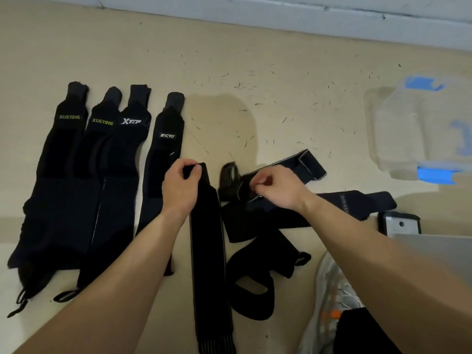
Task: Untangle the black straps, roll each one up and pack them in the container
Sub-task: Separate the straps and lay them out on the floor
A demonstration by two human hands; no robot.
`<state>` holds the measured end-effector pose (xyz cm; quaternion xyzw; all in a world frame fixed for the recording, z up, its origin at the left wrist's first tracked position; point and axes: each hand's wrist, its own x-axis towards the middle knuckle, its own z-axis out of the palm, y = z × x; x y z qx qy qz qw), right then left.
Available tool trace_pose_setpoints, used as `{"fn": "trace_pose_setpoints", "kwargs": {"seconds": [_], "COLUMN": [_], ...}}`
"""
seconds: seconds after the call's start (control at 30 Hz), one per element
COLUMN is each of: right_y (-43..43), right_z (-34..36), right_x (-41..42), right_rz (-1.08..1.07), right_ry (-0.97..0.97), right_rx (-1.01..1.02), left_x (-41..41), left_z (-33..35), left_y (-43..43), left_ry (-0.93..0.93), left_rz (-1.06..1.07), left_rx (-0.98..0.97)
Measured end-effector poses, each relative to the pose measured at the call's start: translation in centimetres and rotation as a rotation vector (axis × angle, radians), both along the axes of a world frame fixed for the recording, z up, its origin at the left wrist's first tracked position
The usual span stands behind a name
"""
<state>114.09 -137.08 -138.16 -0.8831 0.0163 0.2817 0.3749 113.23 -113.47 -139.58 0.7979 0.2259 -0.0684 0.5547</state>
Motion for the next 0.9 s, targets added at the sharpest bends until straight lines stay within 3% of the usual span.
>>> {"fn": "trace_pose_setpoints", "kwargs": {"seconds": [0.07, 0.13, 0.27, 0.43, 0.63, 0.9], "right_y": [-1.4, -3.3, -5.9, -6.5, -6.6, -5.0], "right_z": [-0.4, -1.1, -2.7, -4.0, -2.9, 4.7], "right_x": [-0.1, 0.0, 0.1, 0.4, 0.4, 1.1], "right_rz": [-0.198, -0.288, -0.167, -0.156, -0.371, -0.454], "right_ry": [-0.171, -0.218, -0.004, -0.152, -0.225, -0.231], "right_rx": [-0.164, -0.349, -0.506, -0.573, -0.412, 0.018], "left_x": [0.1, 0.1, 0.1, -0.4, -0.5, -0.4], "left_z": [0.1, 0.1, 0.1, -0.5, -0.2, 5.5], "left_y": [0.0, -0.2, -0.7, -0.9, -1.2, -0.4], "left_ry": [-0.002, 0.003, 0.028, 0.085, 0.089, -0.035], "left_rz": [-0.010, -0.010, 0.015, -0.027, -0.037, -0.141], "left_rx": [-0.012, -0.025, -0.045, -0.060, -0.050, 0.136]}}
